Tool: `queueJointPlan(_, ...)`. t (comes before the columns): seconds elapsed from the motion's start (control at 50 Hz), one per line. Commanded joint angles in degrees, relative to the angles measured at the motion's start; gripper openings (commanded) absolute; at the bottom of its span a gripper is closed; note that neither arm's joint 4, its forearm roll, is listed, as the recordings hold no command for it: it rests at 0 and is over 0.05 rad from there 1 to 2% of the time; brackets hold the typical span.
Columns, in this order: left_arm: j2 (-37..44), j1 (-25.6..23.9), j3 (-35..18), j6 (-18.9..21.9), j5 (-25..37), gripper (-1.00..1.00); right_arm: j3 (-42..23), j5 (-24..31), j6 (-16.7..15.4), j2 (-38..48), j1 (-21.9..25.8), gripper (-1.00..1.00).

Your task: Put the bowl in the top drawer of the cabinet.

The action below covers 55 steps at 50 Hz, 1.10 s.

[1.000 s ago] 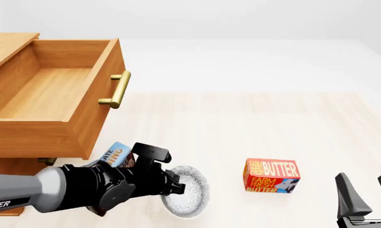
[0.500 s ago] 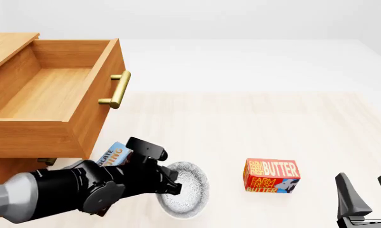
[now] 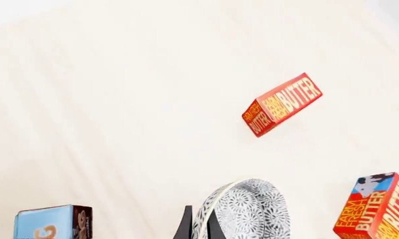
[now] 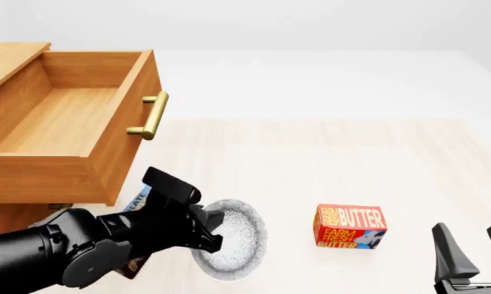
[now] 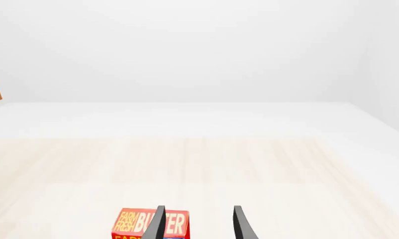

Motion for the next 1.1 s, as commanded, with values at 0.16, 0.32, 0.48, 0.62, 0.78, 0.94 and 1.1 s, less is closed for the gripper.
queueJointPlan(0.16, -9.54, 0.29, -0.76, 2.78, 2.67, -1.0, 0.04, 0.02, -0.02, -0.07, 0.0, 1.0)
queueJointPlan(0.32, -11.44, 0.32, -1.52, 3.55, 3.57, -1.0, 0.03, 0.02, -0.03, -0.07, 0.0, 1.0)
queueJointPlan(0.48, -13.9, 1.04, -2.52, 4.39, 5.04, -1.0, 0.03, 0.02, -0.03, -0.07, 0.0, 1.0)
queueJointPlan(0.62, -16.24, 1.74, -3.78, 5.24, 6.55, -1.0, 0.04, 0.02, -0.02, -0.06, 0.01, 1.0)
queueJointPlan(0.78, -18.82, 1.28, -4.51, 5.71, 7.83, -1.0, 0.03, 0.02, -0.03, -0.07, 0.0, 1.0)
queueJointPlan(0.94, -19.73, 2.66, -5.54, 6.71, 8.74, -1.0, 0.04, 0.02, -0.02, -0.07, 0.0, 1.0)
queueJointPlan(1.1, -21.68, 3.74, -7.22, 7.4, 10.28, -1.0, 0.04, 0.01, -0.01, -0.07, 0.01, 1.0)
